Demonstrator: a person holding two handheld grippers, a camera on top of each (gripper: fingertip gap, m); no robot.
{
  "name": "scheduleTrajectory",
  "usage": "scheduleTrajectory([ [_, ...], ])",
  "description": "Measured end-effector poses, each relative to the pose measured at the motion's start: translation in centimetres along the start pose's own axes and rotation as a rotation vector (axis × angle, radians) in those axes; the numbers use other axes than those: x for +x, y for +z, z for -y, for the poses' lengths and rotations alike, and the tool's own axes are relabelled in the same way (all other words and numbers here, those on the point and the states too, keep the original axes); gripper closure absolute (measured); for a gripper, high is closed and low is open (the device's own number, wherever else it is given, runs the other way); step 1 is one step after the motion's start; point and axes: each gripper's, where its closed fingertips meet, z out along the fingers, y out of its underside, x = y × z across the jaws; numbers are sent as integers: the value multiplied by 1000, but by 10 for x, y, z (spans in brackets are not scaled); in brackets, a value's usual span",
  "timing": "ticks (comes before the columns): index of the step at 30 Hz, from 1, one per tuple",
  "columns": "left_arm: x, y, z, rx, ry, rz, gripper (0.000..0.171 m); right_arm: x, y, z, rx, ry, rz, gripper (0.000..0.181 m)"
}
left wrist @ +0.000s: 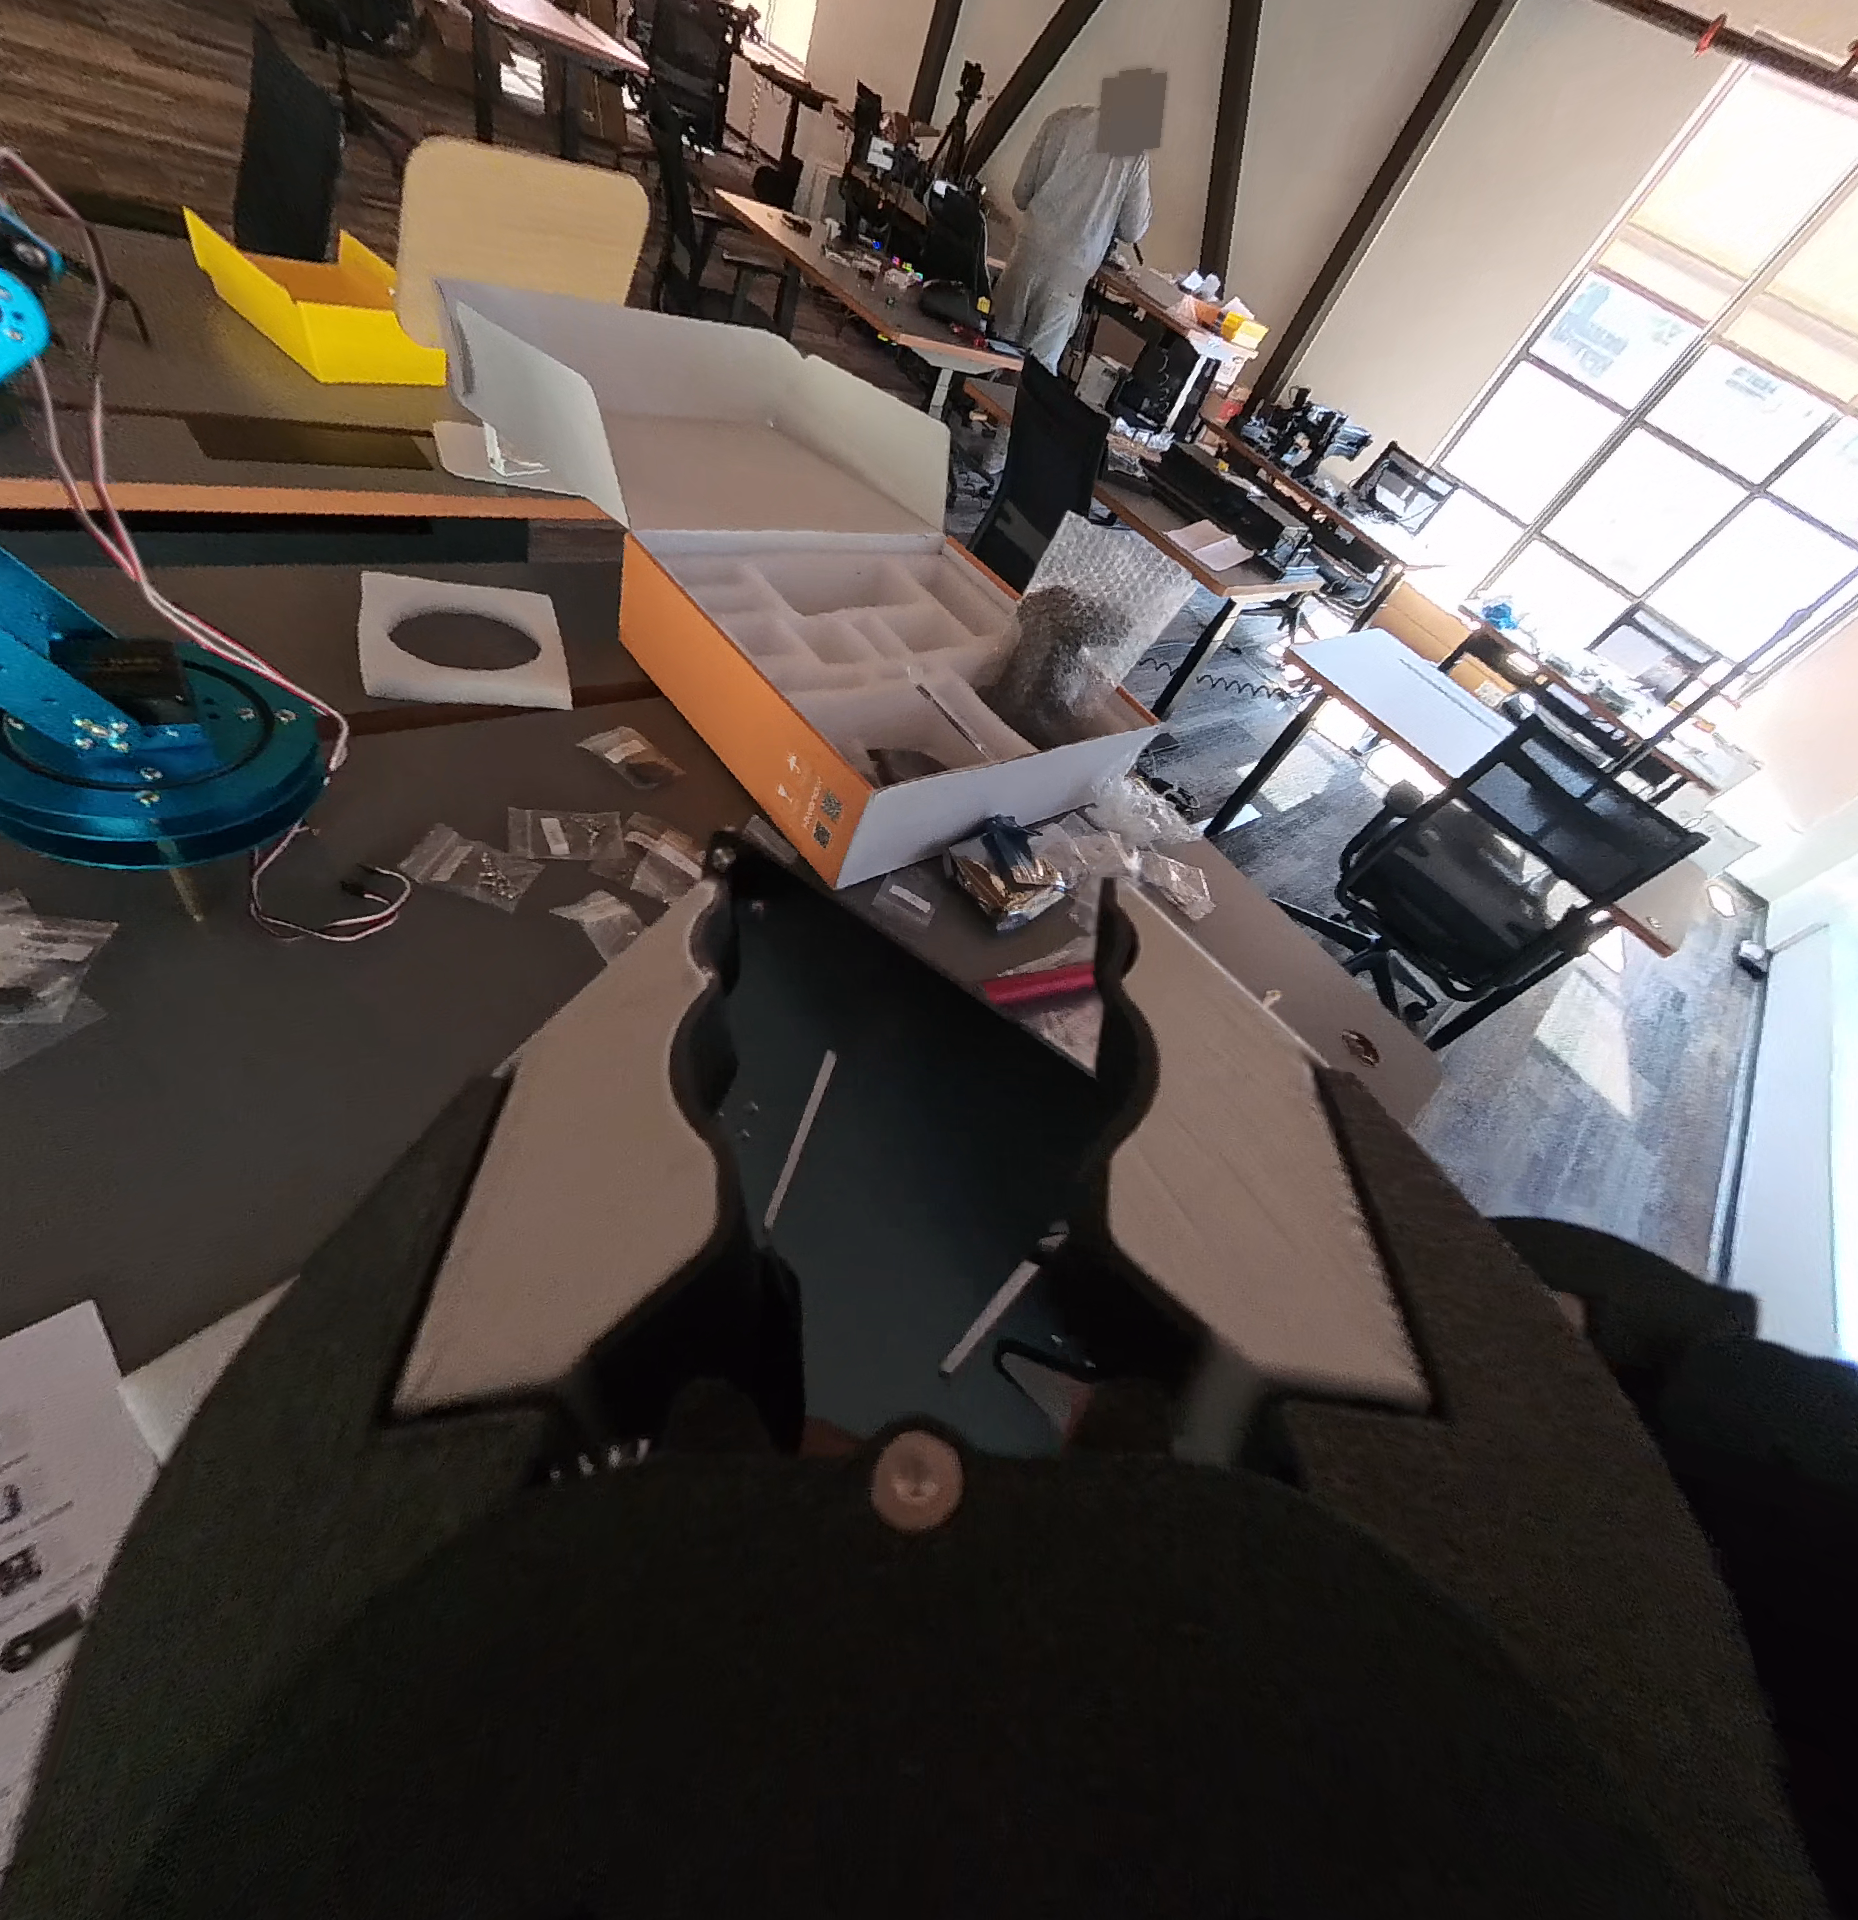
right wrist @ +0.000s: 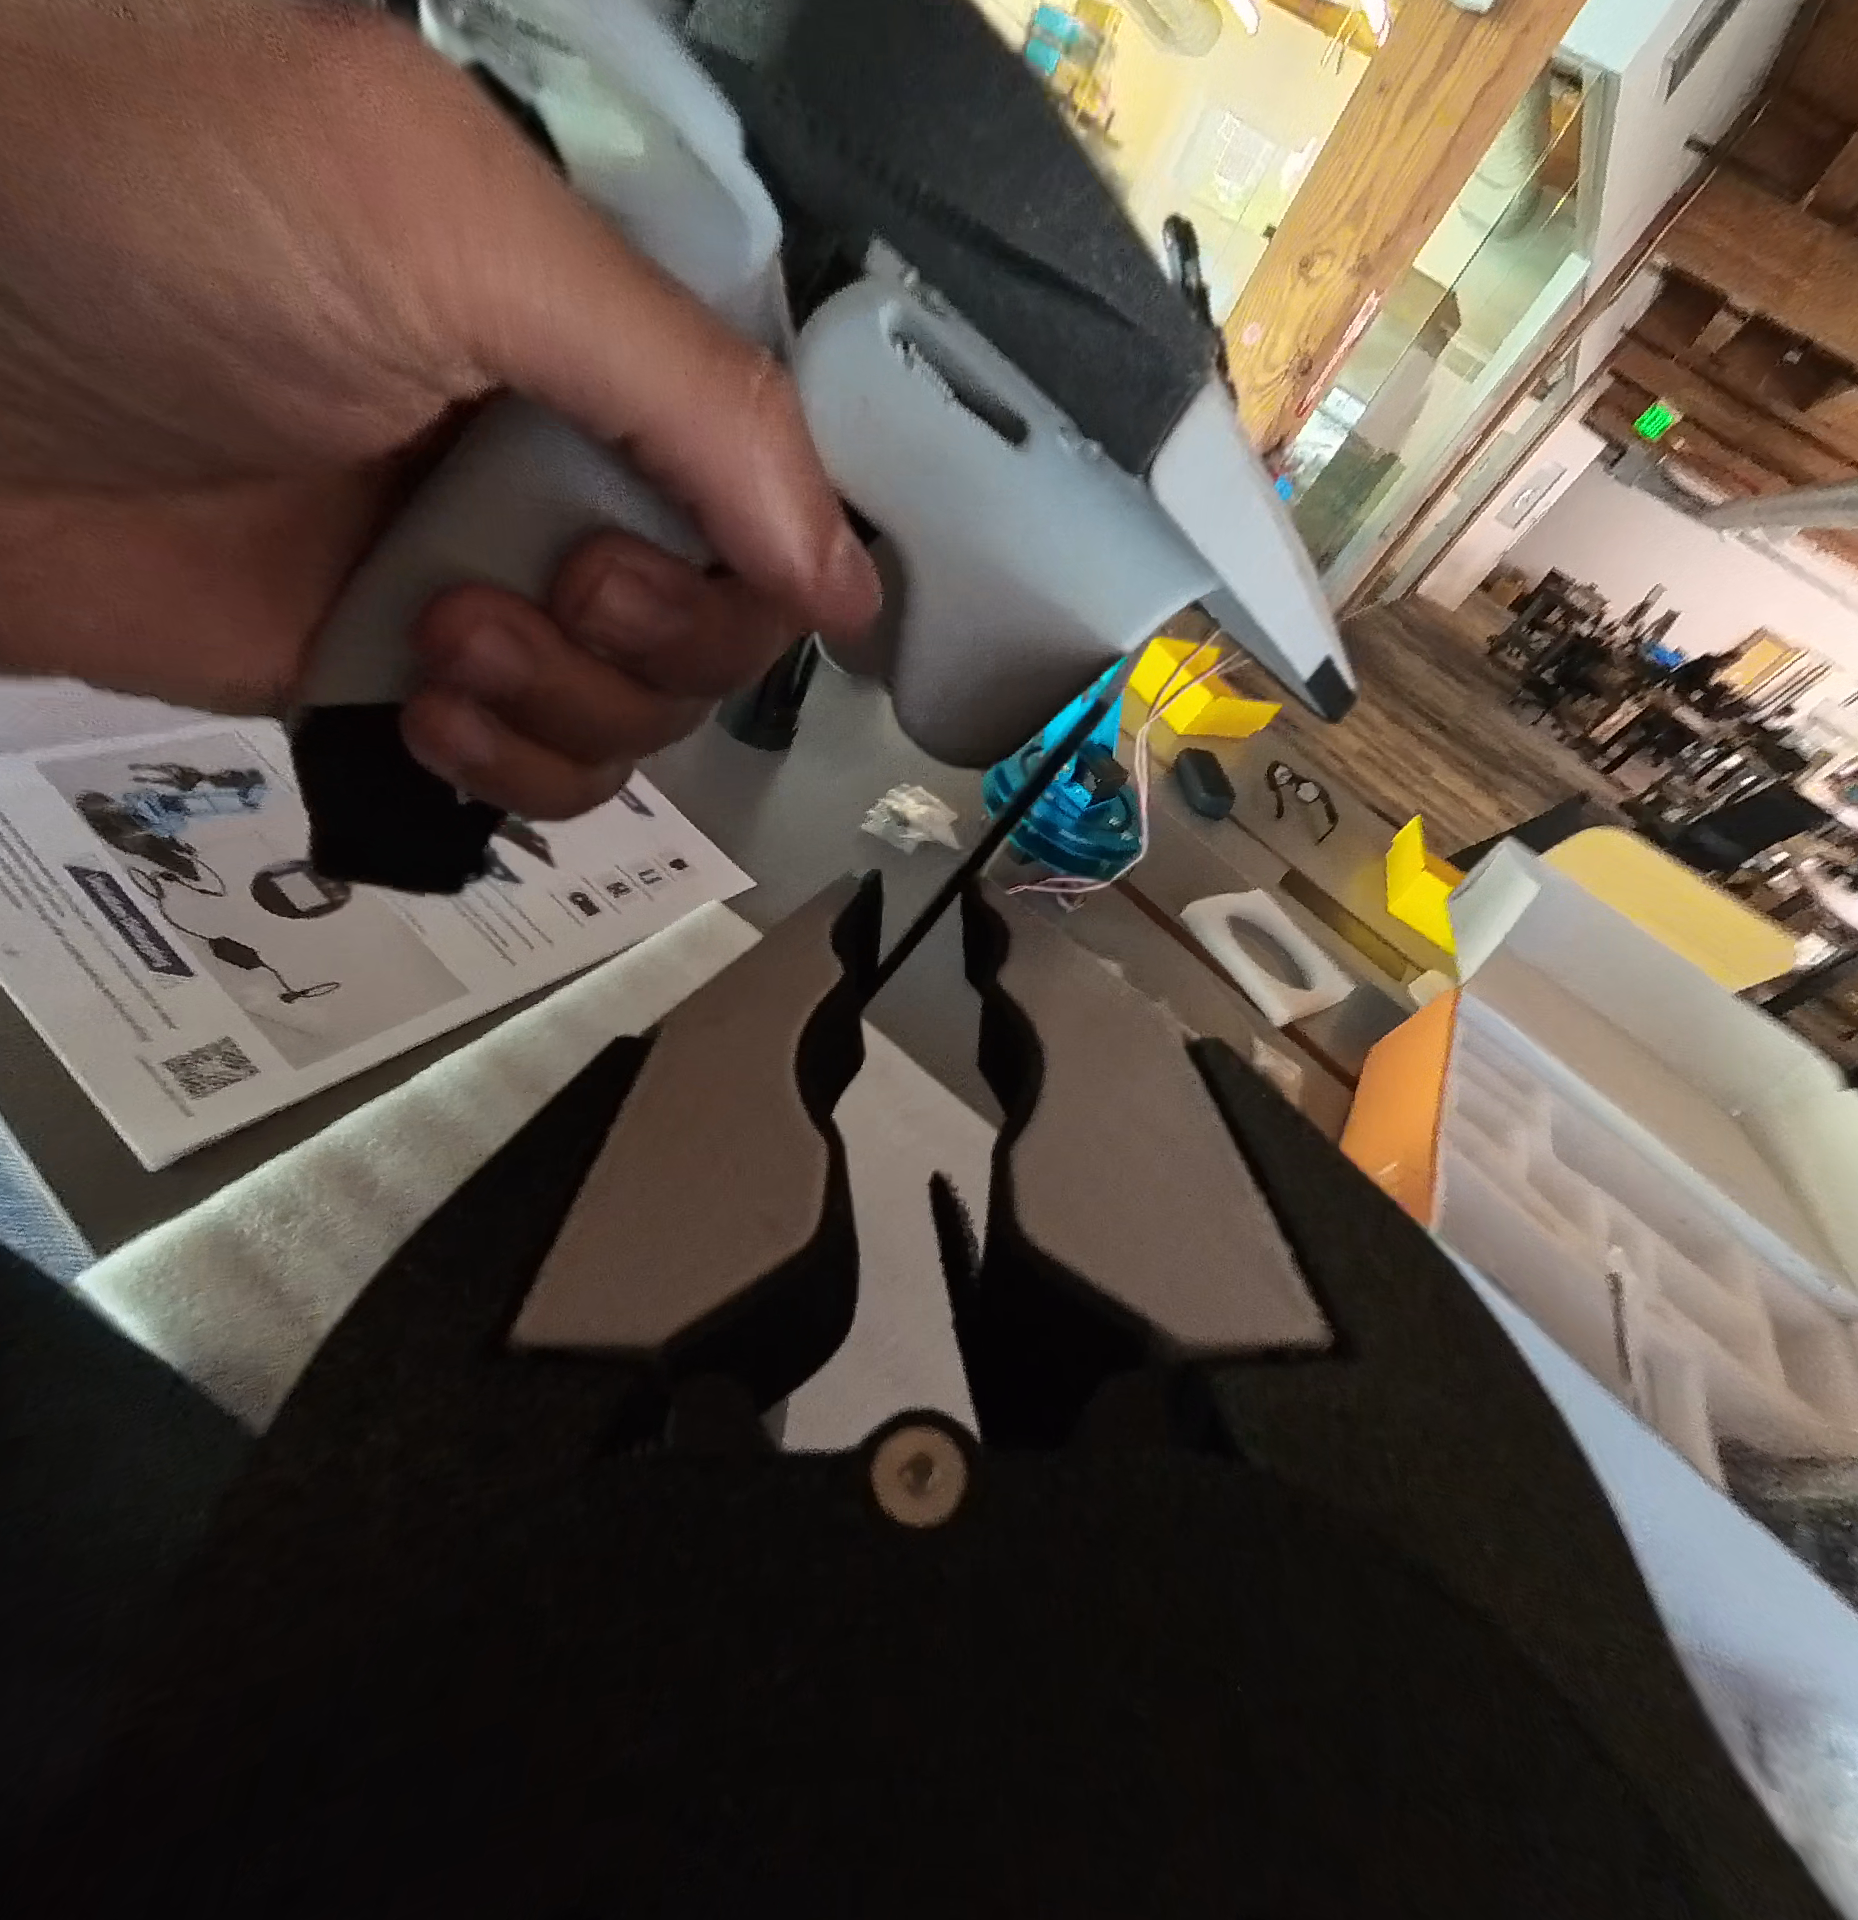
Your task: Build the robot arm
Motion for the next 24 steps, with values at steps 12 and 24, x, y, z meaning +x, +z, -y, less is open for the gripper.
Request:
scheduleTrajectory([
  [12, -19, -26, 7, -18, -149, -6, 87, -16, 13, 14, 23, -34, -96, 173],
  [24, -31, -40, 2, -120, -124, -13, 112, -35, 15, 22, 40, -129, -210, 172],
])
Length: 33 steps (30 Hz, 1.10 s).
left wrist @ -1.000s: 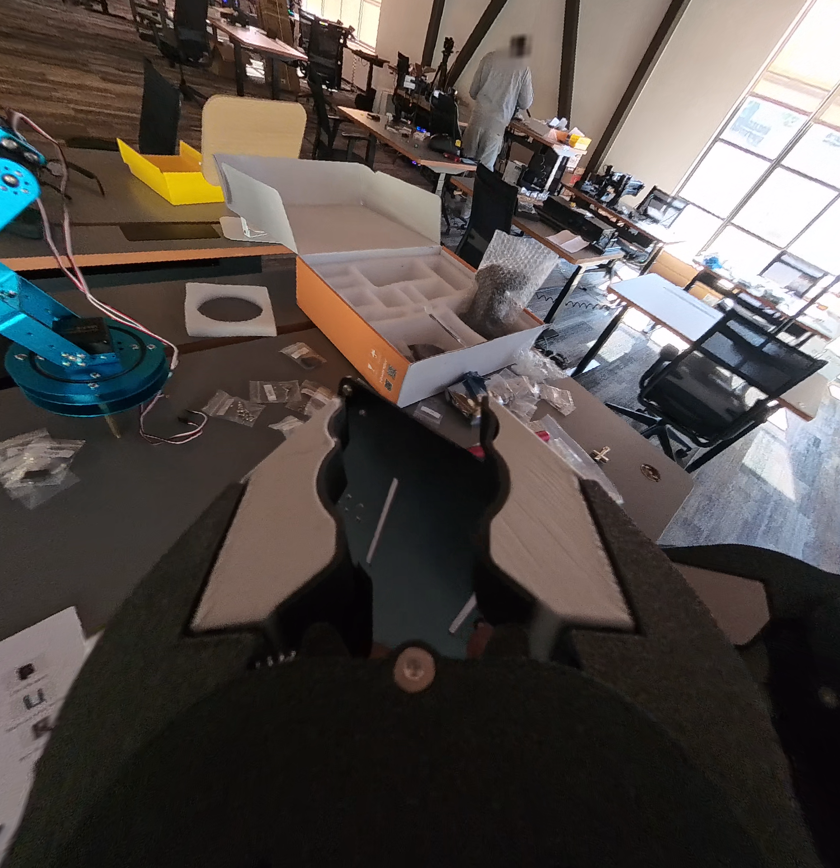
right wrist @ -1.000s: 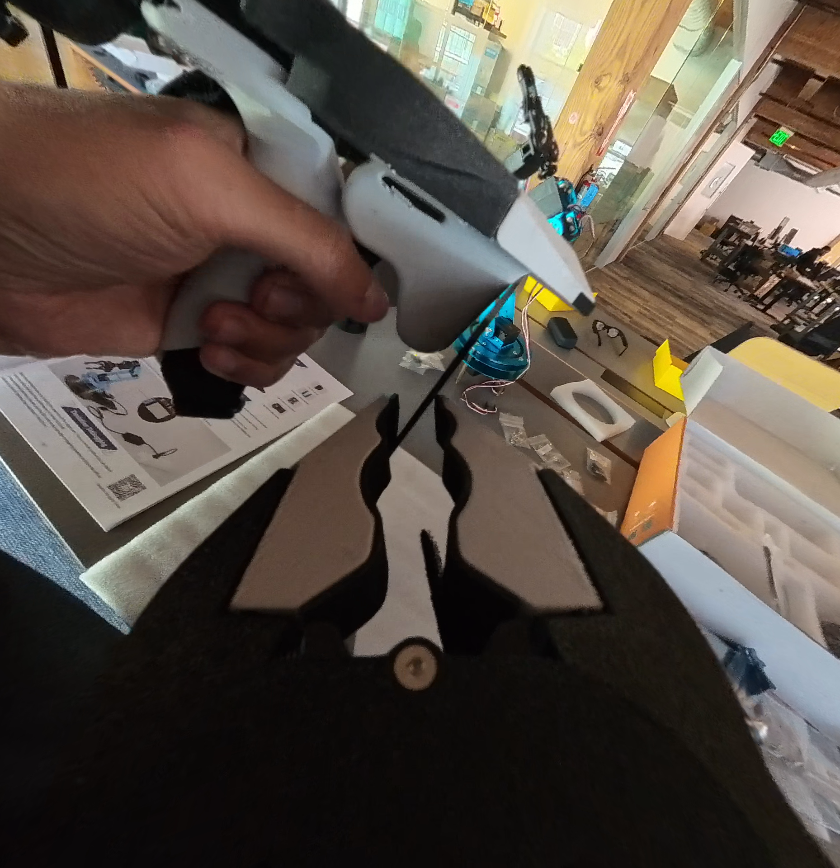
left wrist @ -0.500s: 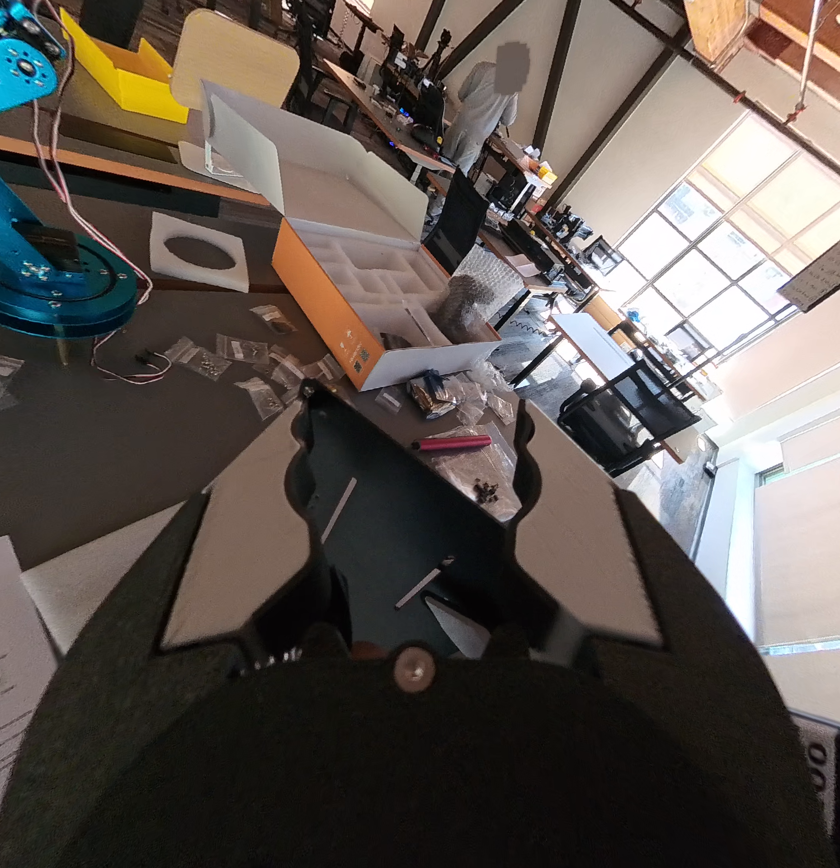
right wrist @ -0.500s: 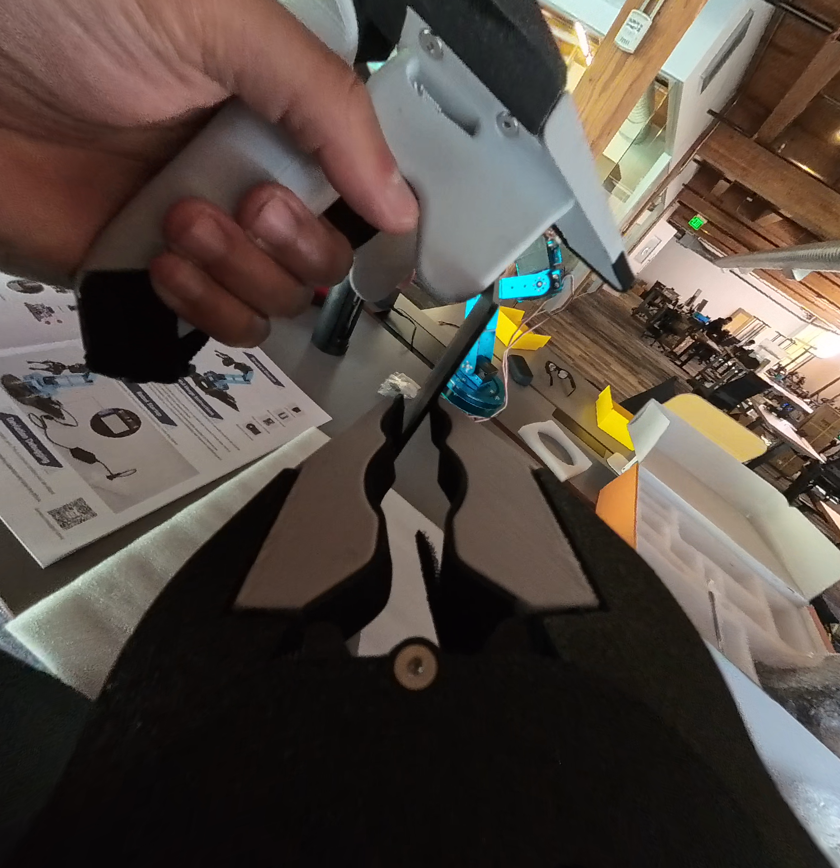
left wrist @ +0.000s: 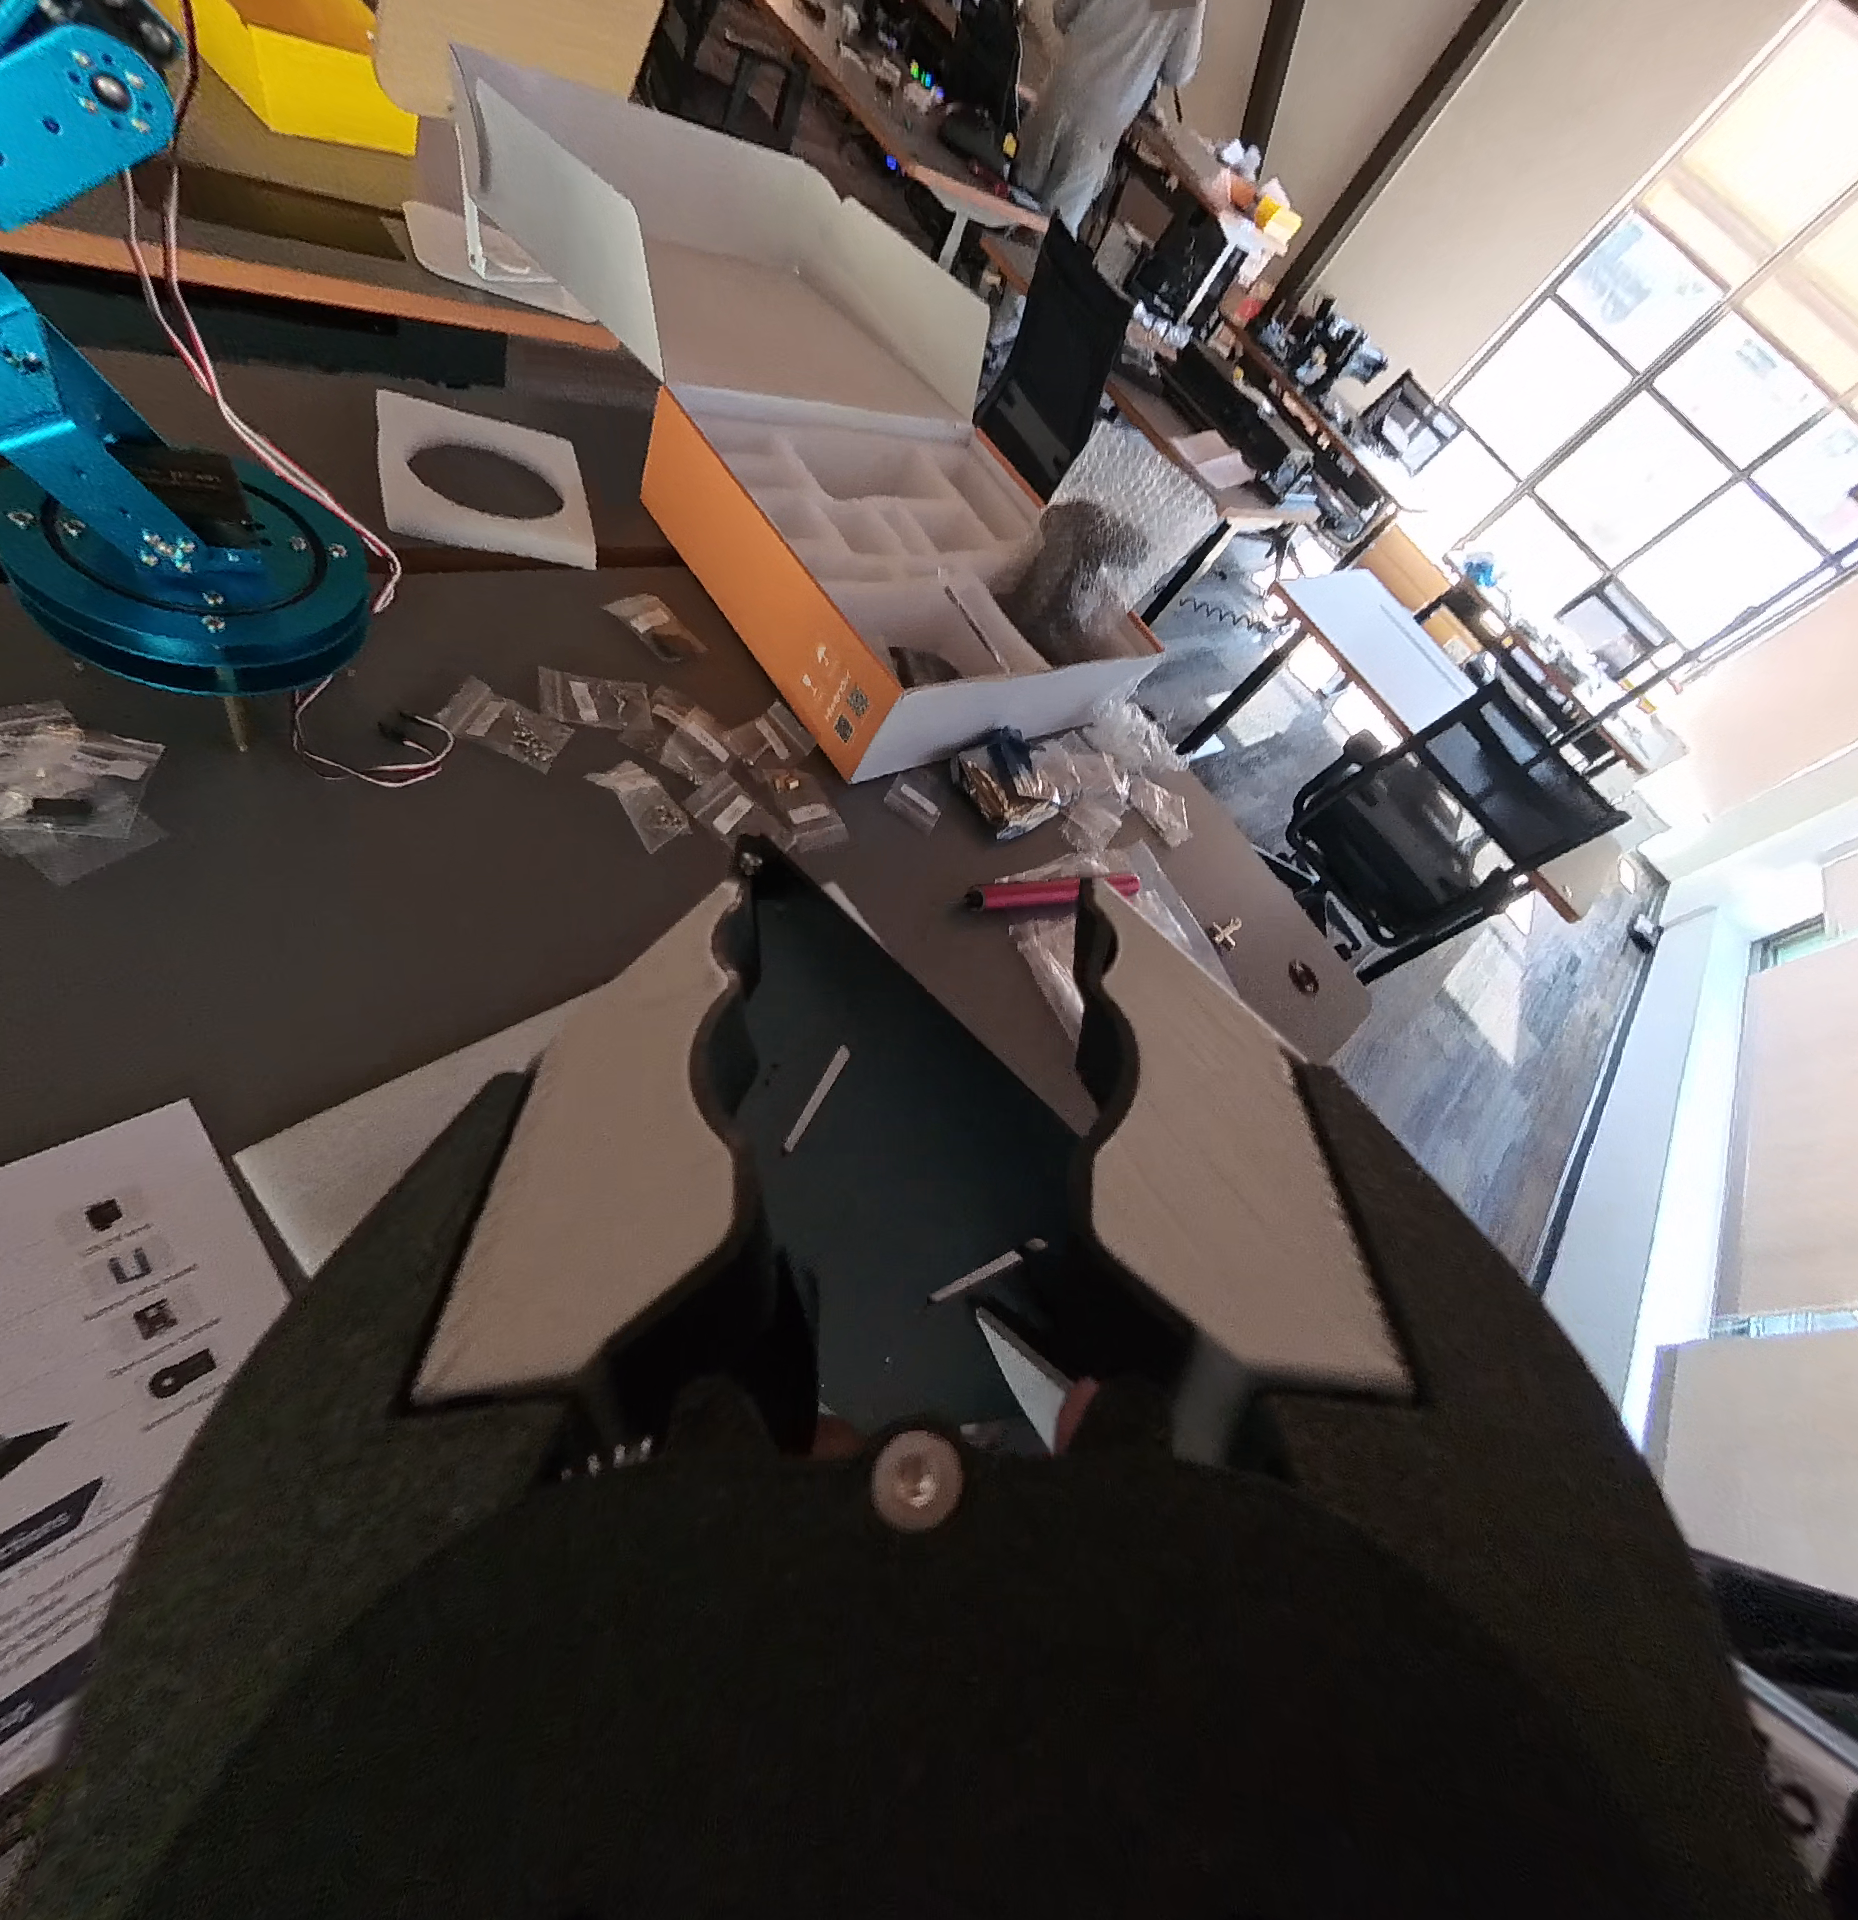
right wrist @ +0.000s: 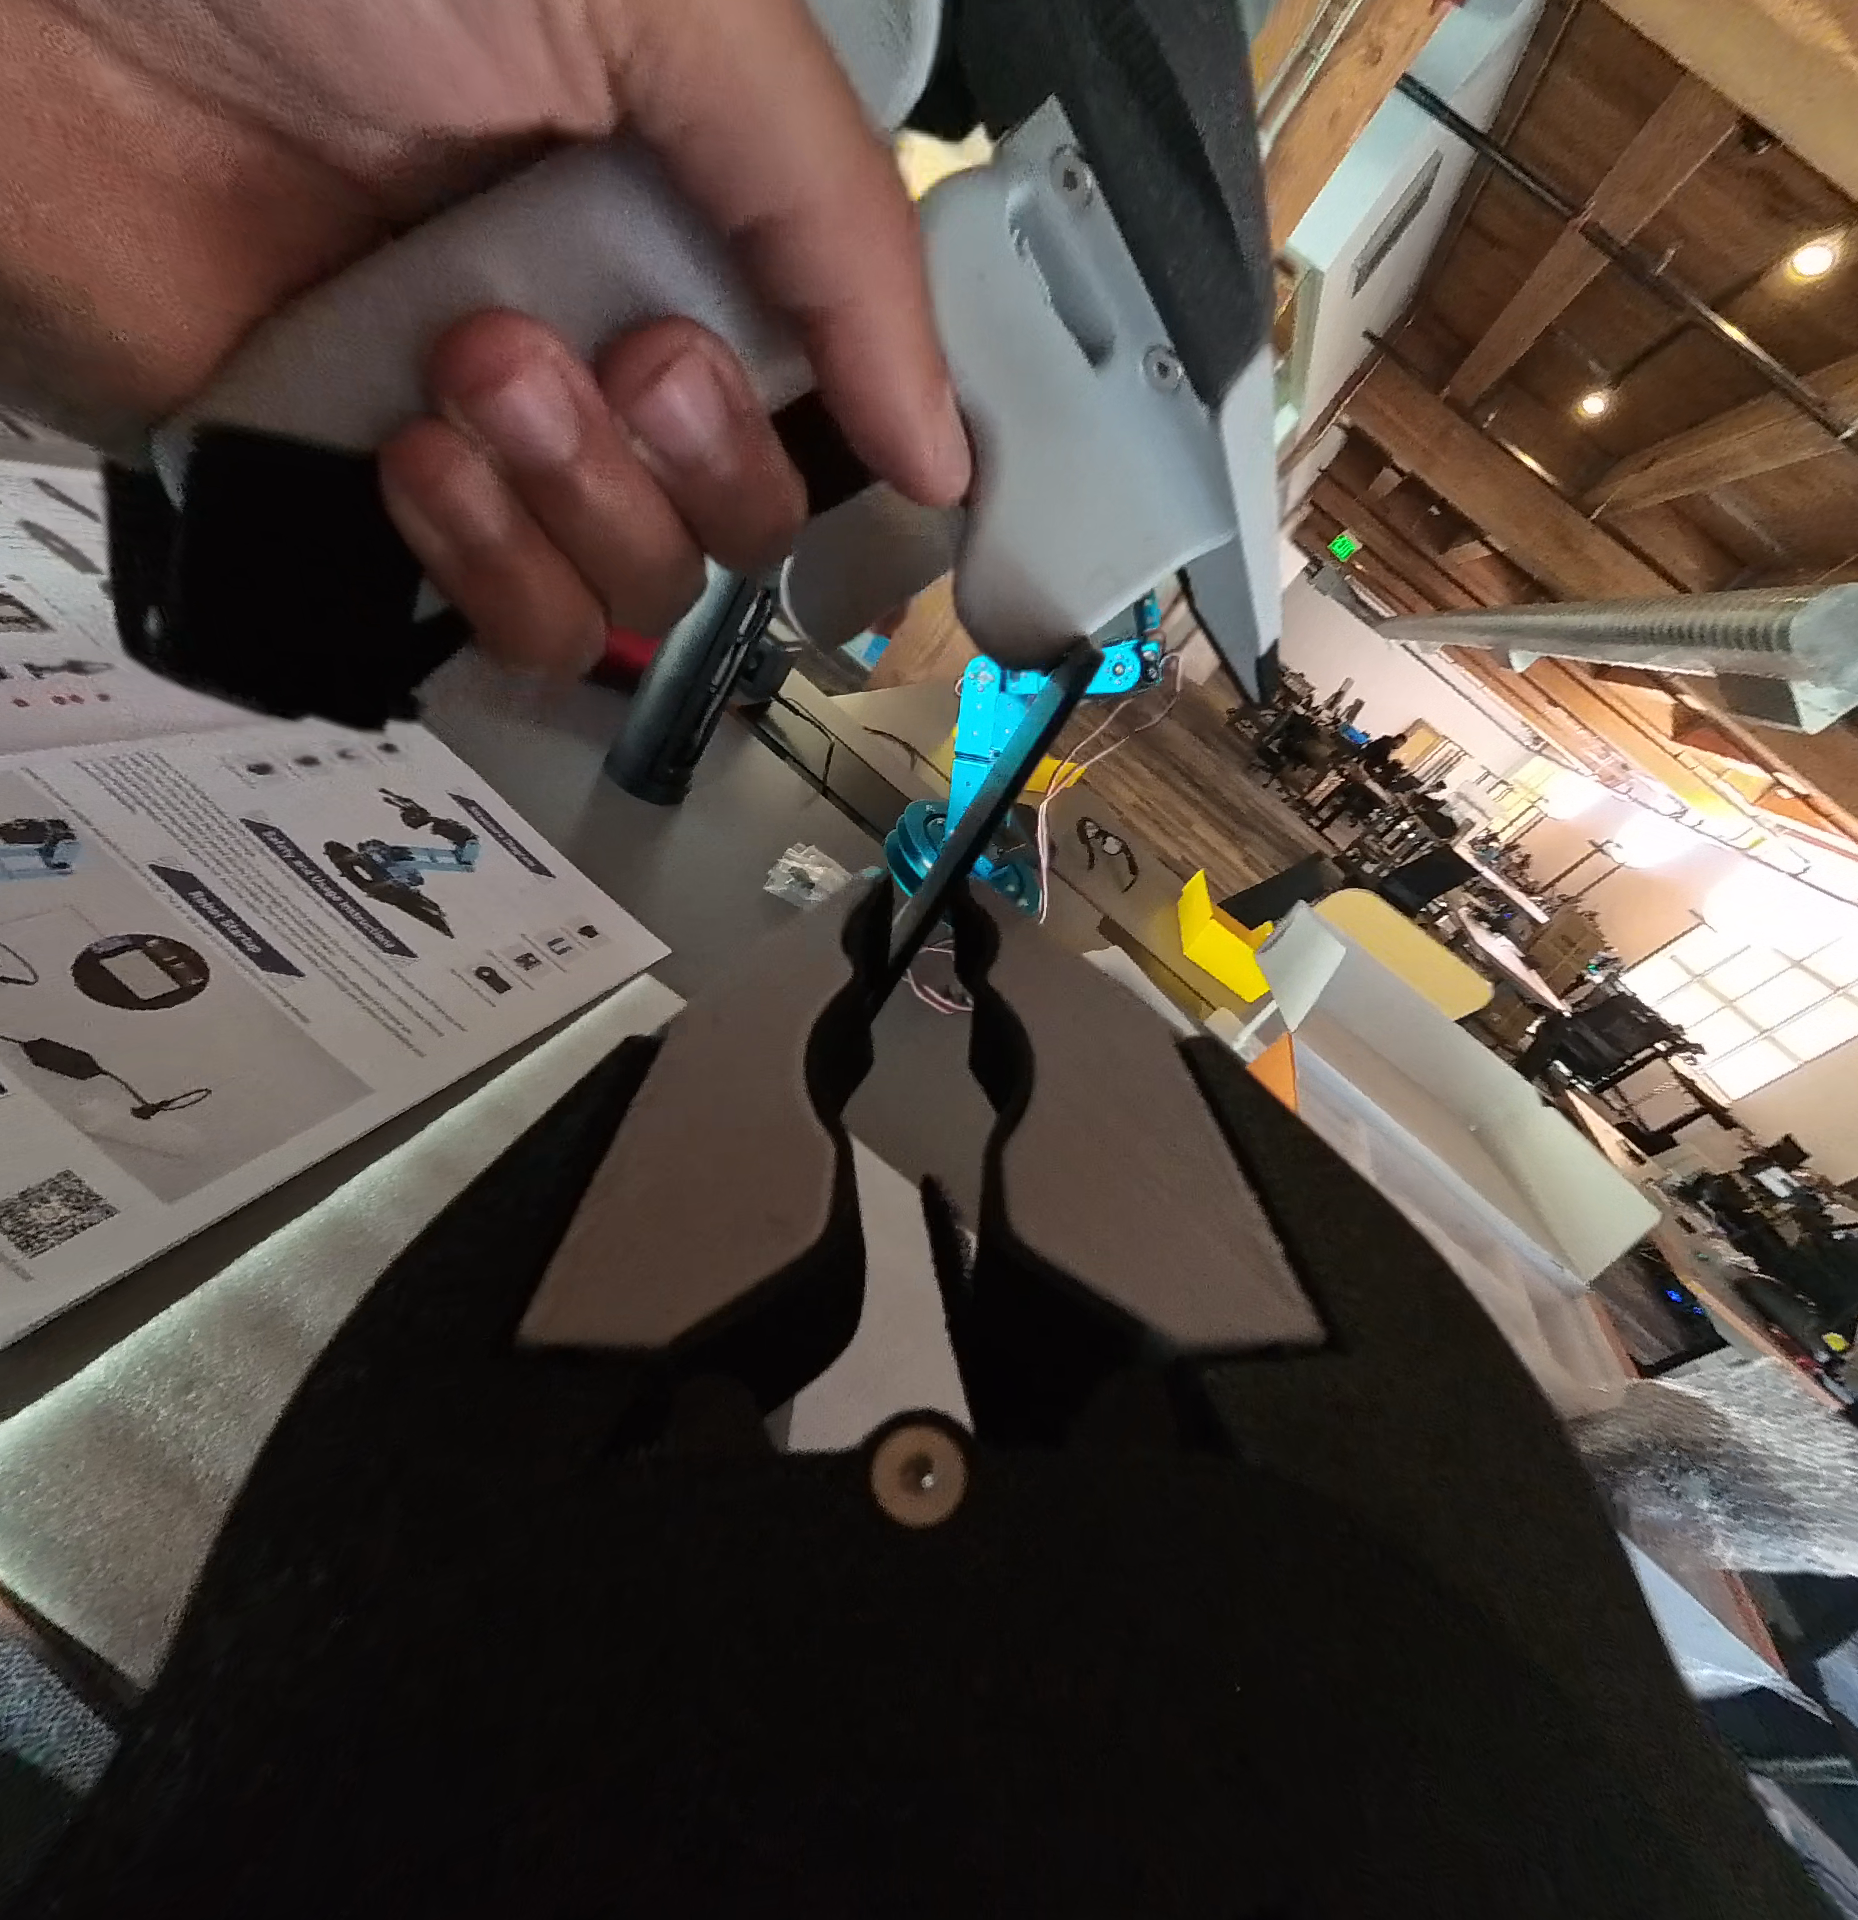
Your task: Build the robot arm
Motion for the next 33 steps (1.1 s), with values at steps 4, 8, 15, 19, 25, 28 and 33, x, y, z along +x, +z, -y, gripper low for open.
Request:
scheduleTrajectory([
  [4, 2, -1, -2, -57, 16, 13, 110, -1, -1, 1, 6, 25, -27, 173],
  [8, 11, 4, -5, -87, 73, 20, 103, 5, -5, -3, 5, 60, -37, 173],
  [15, 34, 19, -8, -82, 109, -27, 95, 19, -14, -13, -6, 100, -54, 172],
  [19, 35, 17, -9, -54, 114, -3, 94, 22, -16, -16, -7, 131, -51, 173],
  [25, 36, 11, -10, -5, 145, -39, 95, 32, -17, -24, -18, 208, -50, 175],
  [28, 33, 3, -5, 69, 189, -117, 99, 33, -16, -25, -18, 218, -50, 175],
  [33, -7, 3, -19, 233, 228, -459, 125, 31, -15, -23, -9, 219, -40, 175],
])
